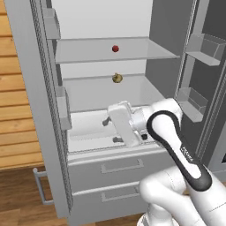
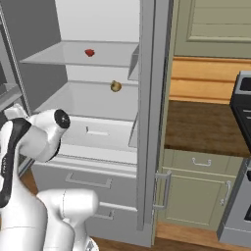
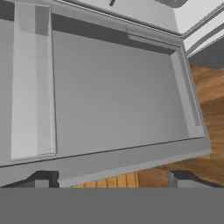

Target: Take the strawberry from the fridge and place it on top of the pancake, located on the dining counter.

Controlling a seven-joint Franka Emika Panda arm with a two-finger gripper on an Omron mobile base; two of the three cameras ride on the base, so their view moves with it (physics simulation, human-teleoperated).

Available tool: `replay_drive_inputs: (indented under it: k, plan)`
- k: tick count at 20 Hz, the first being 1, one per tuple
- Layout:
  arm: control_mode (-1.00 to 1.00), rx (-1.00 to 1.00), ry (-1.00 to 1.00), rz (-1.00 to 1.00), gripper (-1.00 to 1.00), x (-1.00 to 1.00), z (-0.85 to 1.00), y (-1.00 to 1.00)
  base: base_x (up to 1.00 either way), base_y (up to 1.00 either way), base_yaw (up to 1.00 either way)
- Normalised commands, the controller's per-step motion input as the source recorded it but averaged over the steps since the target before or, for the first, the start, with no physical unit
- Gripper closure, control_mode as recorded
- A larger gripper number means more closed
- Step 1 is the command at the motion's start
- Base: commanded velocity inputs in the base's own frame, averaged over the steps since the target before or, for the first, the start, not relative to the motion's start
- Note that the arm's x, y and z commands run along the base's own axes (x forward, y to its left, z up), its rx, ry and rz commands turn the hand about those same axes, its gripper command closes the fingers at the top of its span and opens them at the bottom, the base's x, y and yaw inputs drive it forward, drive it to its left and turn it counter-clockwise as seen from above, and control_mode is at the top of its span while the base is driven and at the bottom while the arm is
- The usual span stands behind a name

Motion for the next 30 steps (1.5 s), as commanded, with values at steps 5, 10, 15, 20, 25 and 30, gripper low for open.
replay_drive_inputs:
  k: [5,10,15,20,25,30]
  plan:
    - [-1.0,-1.0,0.45,0.01,-1.0,0.07,-0.08,-0.55,0.0,0.0,0.0]
    - [-1.0,-0.98,0.43,0.01,-1.0,0.0,-0.27,-0.6,0.0,0.0,0.0]
    - [-1.0,-0.47,0.07,0.12,-1.0,-0.15,-0.79,-0.92,0.0,0.0,0.0]
    - [-1.0,-0.01,-0.29,0.31,-1.0,-0.51,-0.39,-0.78,0.0,0.0,0.0]
    - [-1.0,0.1,-0.11,0.18,-1.0,-0.29,0.0,-0.35,0.0,0.0,0.0]
    - [-1.0,0.23,-0.06,0.0,-1.0,-0.02,-0.01,-0.07,0.0,0.0,0.0]
